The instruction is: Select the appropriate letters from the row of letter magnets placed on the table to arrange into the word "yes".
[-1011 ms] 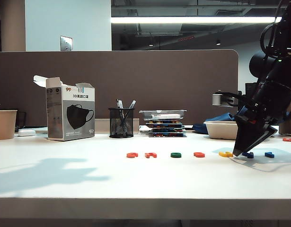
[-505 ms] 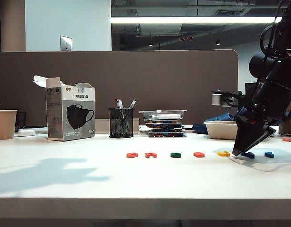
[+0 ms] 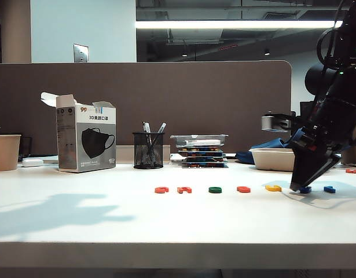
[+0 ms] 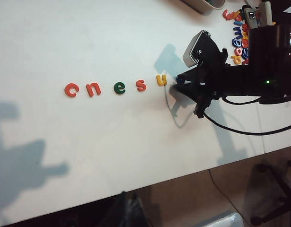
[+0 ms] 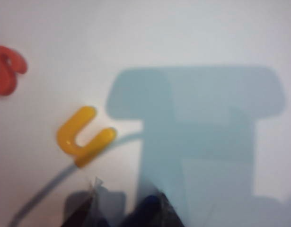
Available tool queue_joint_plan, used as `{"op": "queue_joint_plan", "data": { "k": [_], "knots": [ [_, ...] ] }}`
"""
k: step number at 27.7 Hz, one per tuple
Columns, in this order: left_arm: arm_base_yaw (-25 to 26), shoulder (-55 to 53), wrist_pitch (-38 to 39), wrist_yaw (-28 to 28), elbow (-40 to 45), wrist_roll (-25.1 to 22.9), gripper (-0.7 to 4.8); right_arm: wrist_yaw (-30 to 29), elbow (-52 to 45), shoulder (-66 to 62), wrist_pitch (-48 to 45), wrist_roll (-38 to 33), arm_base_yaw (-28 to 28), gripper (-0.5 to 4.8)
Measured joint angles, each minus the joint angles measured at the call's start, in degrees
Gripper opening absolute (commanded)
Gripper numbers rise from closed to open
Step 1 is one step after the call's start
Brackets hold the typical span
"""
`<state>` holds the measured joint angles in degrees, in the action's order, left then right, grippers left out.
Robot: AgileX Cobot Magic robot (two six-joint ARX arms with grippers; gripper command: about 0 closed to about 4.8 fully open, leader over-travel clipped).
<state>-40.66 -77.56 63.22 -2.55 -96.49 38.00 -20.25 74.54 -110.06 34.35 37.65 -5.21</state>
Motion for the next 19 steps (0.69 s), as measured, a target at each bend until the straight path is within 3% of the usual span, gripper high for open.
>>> {"op": "queue_joint_plan", "data": {
  "k": [19],
  "knots": [
    [0.0, 0.0, 0.0, 0.0, 0.0, 0.0, -0.05, 0.1, 2.1, -0.1, 1.8, 0.0, 1.2, 1.66]
  ]
}}
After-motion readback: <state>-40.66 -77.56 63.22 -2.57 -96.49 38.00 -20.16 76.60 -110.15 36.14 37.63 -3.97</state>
